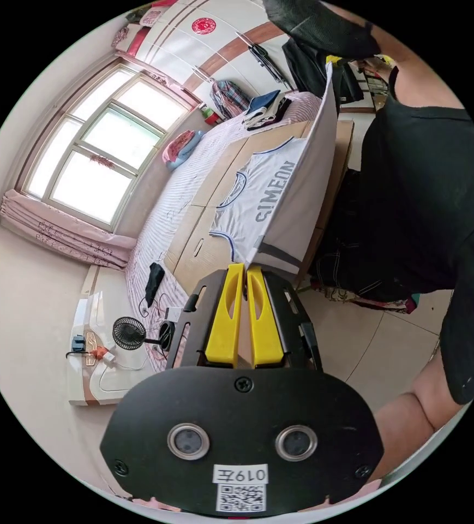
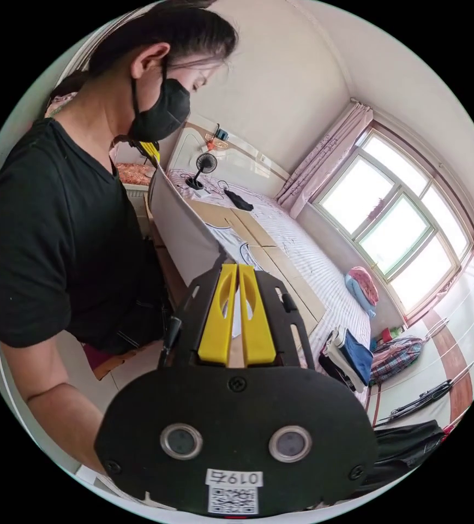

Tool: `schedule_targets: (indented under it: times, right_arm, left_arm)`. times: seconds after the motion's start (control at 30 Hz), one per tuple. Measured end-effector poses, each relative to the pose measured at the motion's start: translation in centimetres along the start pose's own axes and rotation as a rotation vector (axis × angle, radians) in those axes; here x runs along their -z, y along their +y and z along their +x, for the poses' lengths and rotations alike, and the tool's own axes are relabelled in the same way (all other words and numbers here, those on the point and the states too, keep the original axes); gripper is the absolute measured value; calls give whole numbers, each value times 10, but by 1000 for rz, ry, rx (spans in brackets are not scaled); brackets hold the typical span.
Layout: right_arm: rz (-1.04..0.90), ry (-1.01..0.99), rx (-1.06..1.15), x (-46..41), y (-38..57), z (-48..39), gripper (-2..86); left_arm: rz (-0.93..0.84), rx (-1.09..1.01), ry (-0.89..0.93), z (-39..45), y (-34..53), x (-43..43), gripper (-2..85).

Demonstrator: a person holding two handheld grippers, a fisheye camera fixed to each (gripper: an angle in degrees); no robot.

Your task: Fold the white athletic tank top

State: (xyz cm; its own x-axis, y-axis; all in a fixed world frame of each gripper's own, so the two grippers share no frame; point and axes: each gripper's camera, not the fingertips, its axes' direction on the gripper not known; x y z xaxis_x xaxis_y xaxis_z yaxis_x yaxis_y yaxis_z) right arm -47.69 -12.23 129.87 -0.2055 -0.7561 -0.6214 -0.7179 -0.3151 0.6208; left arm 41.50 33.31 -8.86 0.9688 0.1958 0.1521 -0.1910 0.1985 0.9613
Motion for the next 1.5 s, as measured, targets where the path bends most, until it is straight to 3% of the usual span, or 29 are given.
schedule_targets:
  times: [0.33,0.57,0.77,1.0,1.17,1.5]
  right_arm:
    - [-210,-164,-81,-238,9,167,-10]
    - [-294,-343,-223,-420,31,294,-10]
    - [-419,-453,-304,-566,55,351,-10]
    - [-447,-533,-348,-642,68,384,-10]
    - [-477,-612,-444,-697,88,410,-8]
    - [-603,-643,-465,-773,100,402,2]
  left_arm:
    - [-160,-164,240,-166,-108,-214,7]
    - [-219,-79,595,-308,-173,-386,8]
    - [-367,-31,732,-354,-215,-514,9]
    - [-421,-108,824,-374,-243,-564,9]
    - [-417,-27,899,-409,-254,-592,10]
    - [-542,-4,830,-398,-267,-639,25]
